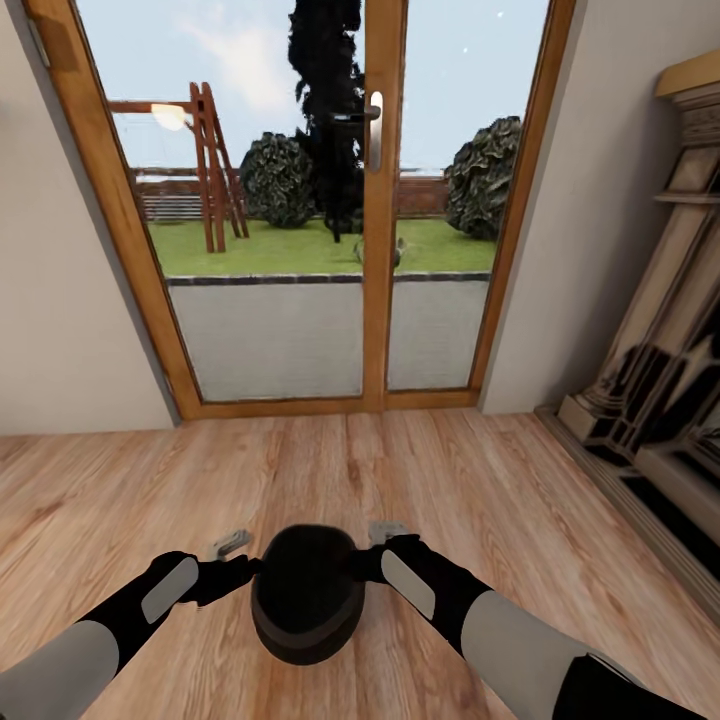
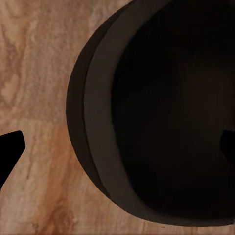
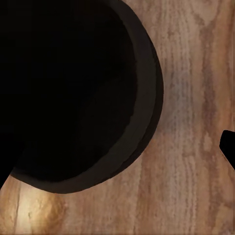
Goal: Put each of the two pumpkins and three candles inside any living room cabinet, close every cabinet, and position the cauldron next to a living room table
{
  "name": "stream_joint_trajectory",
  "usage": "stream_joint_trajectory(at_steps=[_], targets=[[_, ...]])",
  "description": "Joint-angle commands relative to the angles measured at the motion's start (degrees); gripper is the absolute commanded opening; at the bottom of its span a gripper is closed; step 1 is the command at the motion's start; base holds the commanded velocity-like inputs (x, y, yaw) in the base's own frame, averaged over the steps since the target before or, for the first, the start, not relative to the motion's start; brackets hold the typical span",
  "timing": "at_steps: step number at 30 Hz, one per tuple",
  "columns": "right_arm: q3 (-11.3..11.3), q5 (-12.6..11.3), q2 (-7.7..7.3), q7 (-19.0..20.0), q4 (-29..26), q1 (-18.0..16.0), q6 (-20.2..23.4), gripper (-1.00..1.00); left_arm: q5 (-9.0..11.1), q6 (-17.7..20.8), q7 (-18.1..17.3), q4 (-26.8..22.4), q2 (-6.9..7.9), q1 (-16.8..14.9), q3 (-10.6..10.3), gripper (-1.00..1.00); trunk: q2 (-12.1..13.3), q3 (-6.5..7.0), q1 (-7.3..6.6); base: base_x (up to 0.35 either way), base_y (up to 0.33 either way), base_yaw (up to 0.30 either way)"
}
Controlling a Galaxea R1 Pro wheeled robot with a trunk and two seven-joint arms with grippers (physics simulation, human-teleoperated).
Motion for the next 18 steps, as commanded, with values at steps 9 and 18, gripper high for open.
stream_joint_trajectory(at_steps=[9,18], targets=[[0.4,-0.6,-0.04,-0.5,-0.1,-0.1,0.0,1.0,0.5,0.1,0.3,-0.1,0.07,0.0,-0.4,1.0,0.0,-0.06,0.01,0.118,0.0,0.0],[0.4,-0.7,-0.04,-0.5,-0.1,0.0,0.0,1.0,0.6,0.1,0.3,-0.1,0.07,0.0,-0.3,1.0,0.0,-0.06,0.01,0.02,0.0,0.0]])
